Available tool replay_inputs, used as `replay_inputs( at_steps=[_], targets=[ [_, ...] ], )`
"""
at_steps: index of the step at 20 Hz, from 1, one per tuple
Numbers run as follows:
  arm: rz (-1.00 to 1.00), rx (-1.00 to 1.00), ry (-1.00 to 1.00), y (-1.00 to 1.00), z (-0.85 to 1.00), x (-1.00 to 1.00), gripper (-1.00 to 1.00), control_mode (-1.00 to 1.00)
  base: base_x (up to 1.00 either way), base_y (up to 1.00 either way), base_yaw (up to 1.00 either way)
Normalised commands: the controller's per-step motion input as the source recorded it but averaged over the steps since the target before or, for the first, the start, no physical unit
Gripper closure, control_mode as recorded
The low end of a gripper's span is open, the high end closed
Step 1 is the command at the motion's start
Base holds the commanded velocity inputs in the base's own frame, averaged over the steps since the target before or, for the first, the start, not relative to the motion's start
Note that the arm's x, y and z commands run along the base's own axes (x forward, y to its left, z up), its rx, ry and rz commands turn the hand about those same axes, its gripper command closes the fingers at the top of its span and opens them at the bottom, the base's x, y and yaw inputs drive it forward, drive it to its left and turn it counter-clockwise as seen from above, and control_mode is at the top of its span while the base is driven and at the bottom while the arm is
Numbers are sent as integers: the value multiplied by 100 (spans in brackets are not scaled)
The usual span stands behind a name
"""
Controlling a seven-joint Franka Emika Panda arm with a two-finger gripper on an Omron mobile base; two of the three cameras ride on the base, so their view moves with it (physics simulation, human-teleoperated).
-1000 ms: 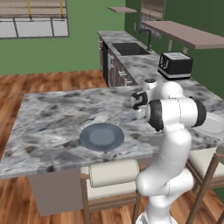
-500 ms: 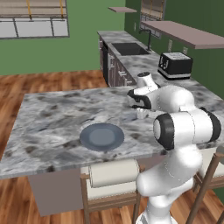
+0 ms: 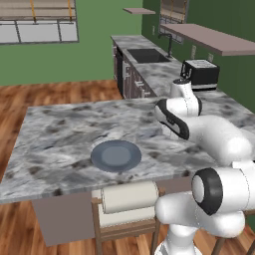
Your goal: Place two dumplings into each of the tupperware containers and then place the containers in the fridge.
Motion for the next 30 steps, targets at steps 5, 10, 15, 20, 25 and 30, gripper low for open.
replay_inputs(
  at_steps=[5,10,15,20,25,30],
  targets=[
    [30,3,0,22,38,-55,100,-100,0,0,0],
    [23,7,0,38,31,-34,100,-100,0,0,0],
    [18,1,0,14,57,-43,100,-100,0,0,0],
    [12,1,0,1,39,-68,100,-100,0,0,0],
    [0,0,0,23,20,-79,100,-100,0,0,0],
    [0,1,-3,14,15,-16,100,-100,0,0,0]
  ],
)
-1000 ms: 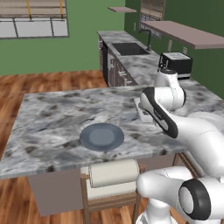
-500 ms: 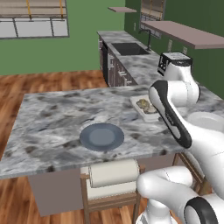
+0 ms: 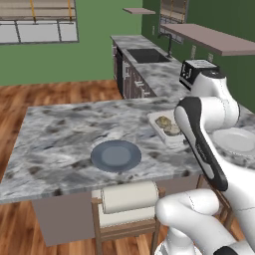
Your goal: Place two dumplings into each of the tupperware containers and then place the containers in the fridge.
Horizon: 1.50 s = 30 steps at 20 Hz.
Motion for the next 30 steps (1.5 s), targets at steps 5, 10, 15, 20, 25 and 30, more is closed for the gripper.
replay_inputs(
  at_steps=[5,10,15,20,25,30],
  targets=[
    [0,0,-2,-14,15,-10,100,-100,0,0,0],
    [0,0,0,-13,20,-12,100,-100,0,0,0],
    [0,0,0,0,5,-1,100,100,-38,-1,0],
    [0,0,0,0,0,0,100,100,-100,41,1],
    [0,0,0,0,0,0,100,100,-33,100,5],
    [0,0,0,0,0,0,100,100,3,100,5]
  ],
)
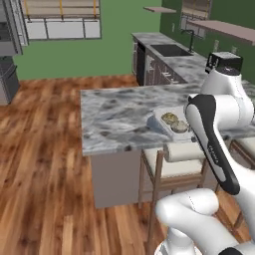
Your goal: Place two dumplings into each of the tupperware containers and then place the containers in the fridge.
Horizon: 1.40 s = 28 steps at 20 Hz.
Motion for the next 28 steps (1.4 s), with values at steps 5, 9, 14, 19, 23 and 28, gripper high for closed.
replay_inputs(
  at_steps=[5,9,14,19,23,28],
  targets=[
    [0,0,0,0,0,0,100,100,4,100,6],
    [0,0,0,0,0,0,100,100,18,100,4],
    [0,0,0,0,0,0,100,100,86,100,0],
    [0,0,0,0,0,0,100,100,100,100,-2],
    [0,0,0,0,0,0,100,100,100,99,-2],
    [0,0,0,0,0,0,100,100,100,42,-4]
  ],
)
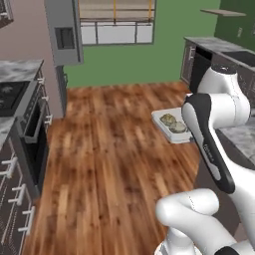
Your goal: Place two dumplings into each of the tupperware containers and then place the containers in the fridge.
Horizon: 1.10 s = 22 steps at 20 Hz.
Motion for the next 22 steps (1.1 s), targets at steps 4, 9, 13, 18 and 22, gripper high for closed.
replay_inputs(
  at_steps=[4,9,13,18,22],
  targets=[
    [0,0,0,0,0,0,100,100,100,5,-1],
    [0,0,0,0,0,0,100,100,100,0,0],
    [0,0,0,0,0,0,100,100,100,0,0],
    [0,0,0,0,0,0,100,100,100,-1,0],
    [0,0,0,0,0,0,100,100,100,0,0]
  ],
)
